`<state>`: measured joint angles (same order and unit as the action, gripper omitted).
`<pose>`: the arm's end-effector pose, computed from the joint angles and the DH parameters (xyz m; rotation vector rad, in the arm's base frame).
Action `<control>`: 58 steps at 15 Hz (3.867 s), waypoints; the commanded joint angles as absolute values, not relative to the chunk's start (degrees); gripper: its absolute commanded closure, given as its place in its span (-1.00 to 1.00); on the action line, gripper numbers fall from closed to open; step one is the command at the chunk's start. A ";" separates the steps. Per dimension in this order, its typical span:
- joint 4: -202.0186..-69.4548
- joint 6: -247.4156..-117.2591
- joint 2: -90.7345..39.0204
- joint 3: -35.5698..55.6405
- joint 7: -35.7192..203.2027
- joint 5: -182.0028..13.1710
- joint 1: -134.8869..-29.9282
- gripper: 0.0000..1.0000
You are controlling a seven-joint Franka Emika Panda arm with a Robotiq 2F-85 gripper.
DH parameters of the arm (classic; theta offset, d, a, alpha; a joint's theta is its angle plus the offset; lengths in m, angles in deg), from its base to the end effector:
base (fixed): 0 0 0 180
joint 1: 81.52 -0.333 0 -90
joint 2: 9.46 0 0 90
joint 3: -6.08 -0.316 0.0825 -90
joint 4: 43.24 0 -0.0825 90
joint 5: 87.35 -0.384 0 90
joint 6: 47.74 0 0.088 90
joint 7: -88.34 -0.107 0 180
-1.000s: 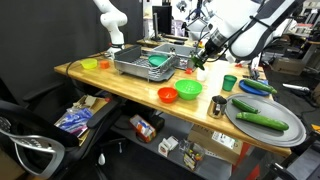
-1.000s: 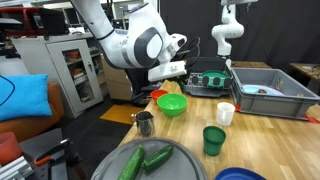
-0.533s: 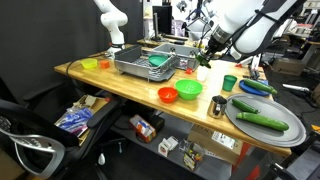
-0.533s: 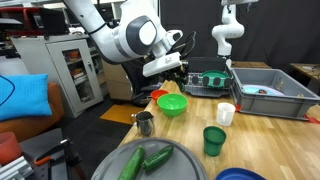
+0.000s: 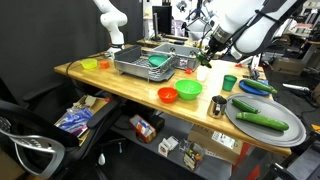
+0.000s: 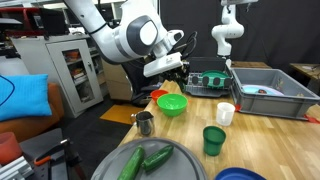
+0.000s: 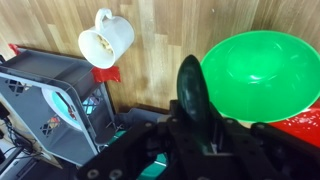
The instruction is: Remove the zucchini from the green bowl and place it on the grey tray
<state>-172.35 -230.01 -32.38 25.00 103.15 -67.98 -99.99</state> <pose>0.5786 0.0297 0.2490 2.6485 0.8953 0.7027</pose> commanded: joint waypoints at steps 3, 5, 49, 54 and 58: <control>-174.08 -229.56 -31.19 24.12 103.40 -68.05 -99.17 0.86; -175.34 -229.47 -30.43 24.70 103.60 -67.73 -99.23 0.86; -194.15 -246.35 -25.28 15.01 108.86 -54.99 -75.83 0.86; -194.31 -241.19 -24.67 21.21 108.38 -58.82 -79.61 0.86; -194.31 -233.30 -24.74 27.06 107.19 -61.64 -82.41 0.86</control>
<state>-193.95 -238.32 -25.59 23.09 107.48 -59.59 -78.89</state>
